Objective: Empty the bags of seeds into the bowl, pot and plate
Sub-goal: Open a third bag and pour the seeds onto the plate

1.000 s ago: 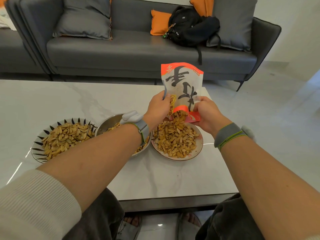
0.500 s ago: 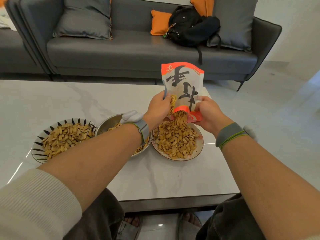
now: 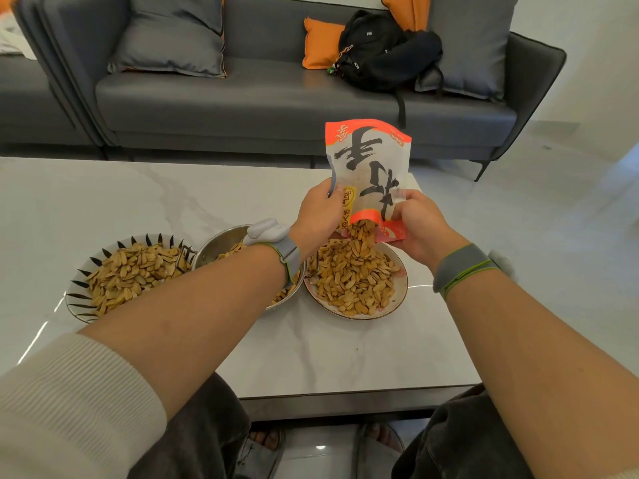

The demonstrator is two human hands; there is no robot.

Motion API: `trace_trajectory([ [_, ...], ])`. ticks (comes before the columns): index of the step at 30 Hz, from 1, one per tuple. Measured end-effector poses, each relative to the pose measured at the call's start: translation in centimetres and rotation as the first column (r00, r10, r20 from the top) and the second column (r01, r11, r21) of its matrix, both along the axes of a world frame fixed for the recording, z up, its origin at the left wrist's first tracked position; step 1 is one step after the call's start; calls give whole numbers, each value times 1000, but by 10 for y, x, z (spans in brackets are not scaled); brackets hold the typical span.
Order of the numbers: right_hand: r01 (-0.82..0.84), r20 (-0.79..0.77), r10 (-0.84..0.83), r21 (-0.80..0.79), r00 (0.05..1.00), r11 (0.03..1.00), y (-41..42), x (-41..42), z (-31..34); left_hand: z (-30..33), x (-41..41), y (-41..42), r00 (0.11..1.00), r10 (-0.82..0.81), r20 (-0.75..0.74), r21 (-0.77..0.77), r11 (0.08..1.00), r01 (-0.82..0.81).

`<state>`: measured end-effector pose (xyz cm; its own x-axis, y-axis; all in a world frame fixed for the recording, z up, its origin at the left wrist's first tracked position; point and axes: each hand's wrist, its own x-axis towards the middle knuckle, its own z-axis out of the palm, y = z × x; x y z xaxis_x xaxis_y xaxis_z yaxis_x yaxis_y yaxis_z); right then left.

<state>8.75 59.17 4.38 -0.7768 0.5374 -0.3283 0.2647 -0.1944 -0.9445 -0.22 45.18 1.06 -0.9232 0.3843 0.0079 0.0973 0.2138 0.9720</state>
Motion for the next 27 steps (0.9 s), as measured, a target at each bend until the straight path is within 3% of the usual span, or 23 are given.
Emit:
trace_trajectory([
  [27, -6, 2, 6, -1, 1000, 1000, -7, 2, -1, 1, 4, -3, 1000, -15, -2, 6, 1000, 15],
])
